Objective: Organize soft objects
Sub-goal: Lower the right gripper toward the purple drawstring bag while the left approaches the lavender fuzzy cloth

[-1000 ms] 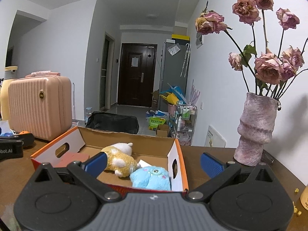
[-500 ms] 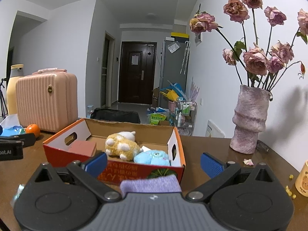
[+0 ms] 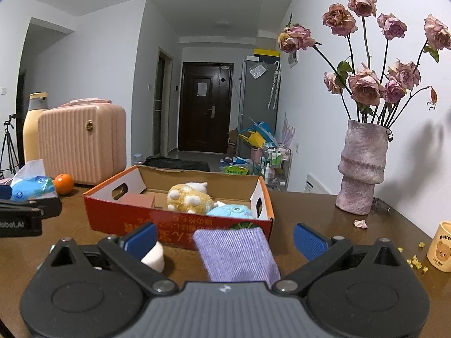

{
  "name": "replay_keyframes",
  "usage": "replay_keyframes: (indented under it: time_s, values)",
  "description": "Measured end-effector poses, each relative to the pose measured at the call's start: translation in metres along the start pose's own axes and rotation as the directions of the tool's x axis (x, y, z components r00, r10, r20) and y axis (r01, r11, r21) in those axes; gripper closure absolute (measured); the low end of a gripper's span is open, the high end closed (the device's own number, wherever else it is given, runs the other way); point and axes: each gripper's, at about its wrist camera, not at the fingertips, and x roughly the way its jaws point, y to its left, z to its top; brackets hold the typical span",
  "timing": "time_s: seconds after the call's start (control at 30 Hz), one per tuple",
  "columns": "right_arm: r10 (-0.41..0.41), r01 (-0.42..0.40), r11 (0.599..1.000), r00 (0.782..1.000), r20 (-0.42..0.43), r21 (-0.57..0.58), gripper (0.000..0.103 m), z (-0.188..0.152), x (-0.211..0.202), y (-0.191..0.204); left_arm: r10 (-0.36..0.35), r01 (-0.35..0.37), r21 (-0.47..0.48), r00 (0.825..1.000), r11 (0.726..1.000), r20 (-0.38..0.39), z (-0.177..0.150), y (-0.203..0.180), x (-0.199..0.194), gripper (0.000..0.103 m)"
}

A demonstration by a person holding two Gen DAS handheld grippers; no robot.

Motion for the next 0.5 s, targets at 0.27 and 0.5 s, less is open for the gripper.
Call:
replay_keyframes:
  time_s: [0.27,0.5]
  values:
    - [0.012,-0.013,1.000,1.000,-0.021,-0.008,0.000,-0.013,-0.013,0.004,-0.025,0.025,0.000,0.999,1.000,-0.030,-0.012,0.002,-0.015,0.000]
    - [0.014,-0.015,1.000,0.999,-0.042,-0.009,0.000,-0.022,-0.018,0.002,-0.052,0.052,-0.004,0.997,0.999,-0.065,-0.020,0.005,-0.020,0.000]
